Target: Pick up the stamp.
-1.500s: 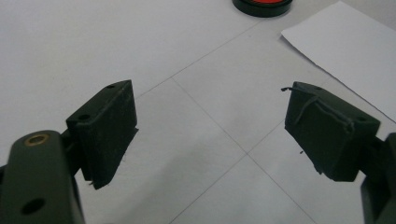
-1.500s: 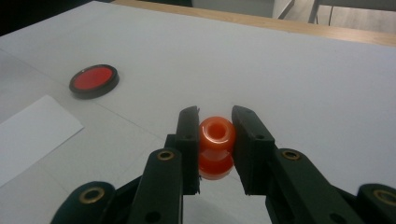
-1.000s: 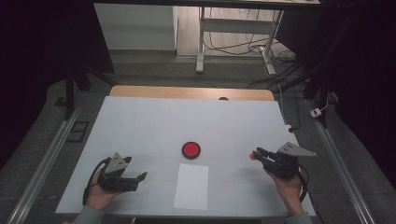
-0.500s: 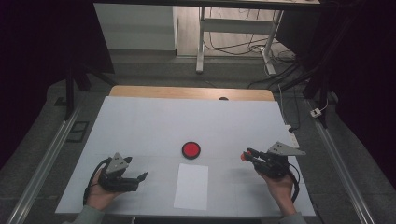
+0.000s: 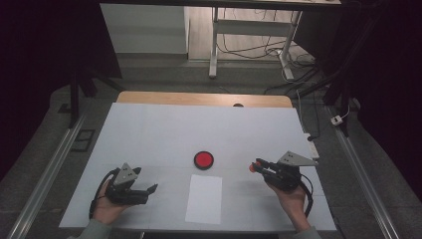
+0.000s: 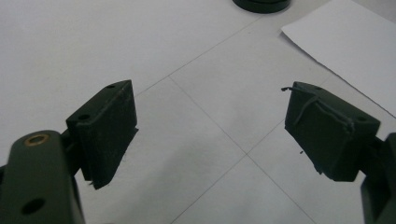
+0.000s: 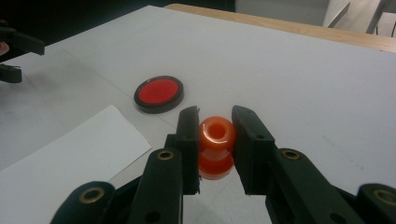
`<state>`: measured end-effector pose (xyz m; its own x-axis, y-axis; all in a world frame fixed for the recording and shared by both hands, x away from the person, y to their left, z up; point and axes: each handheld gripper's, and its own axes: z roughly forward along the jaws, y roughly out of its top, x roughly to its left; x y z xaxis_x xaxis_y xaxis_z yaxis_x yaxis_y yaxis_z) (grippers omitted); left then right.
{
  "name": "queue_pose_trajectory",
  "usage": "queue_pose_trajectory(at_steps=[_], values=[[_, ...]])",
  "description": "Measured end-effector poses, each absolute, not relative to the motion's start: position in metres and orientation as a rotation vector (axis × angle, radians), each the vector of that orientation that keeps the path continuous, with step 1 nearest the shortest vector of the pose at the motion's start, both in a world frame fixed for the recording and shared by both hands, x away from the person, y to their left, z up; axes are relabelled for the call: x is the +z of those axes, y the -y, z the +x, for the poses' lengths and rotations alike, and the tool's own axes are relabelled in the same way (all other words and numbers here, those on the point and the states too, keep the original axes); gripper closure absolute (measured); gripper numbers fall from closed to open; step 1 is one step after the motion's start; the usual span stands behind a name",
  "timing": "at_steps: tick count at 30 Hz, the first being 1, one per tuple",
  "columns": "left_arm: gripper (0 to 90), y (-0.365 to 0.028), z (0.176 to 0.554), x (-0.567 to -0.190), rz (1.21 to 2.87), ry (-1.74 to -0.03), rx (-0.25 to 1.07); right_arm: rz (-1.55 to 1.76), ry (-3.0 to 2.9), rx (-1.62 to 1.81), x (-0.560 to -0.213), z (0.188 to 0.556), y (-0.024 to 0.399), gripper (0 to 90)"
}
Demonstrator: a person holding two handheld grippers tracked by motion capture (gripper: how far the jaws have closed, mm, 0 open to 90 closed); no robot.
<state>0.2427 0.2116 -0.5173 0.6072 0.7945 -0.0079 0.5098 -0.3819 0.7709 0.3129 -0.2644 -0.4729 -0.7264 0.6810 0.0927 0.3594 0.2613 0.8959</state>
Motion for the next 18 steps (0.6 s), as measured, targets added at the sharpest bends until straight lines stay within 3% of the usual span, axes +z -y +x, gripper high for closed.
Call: queue_pose_trajectory(at_steps=[18], values=[[17.3, -0.210, 0.243, -0.518, 2.071, -1.022, 0.472, 0.913, -2.257, 1.481, -0.475, 0.314, 0.239, 71.9]])
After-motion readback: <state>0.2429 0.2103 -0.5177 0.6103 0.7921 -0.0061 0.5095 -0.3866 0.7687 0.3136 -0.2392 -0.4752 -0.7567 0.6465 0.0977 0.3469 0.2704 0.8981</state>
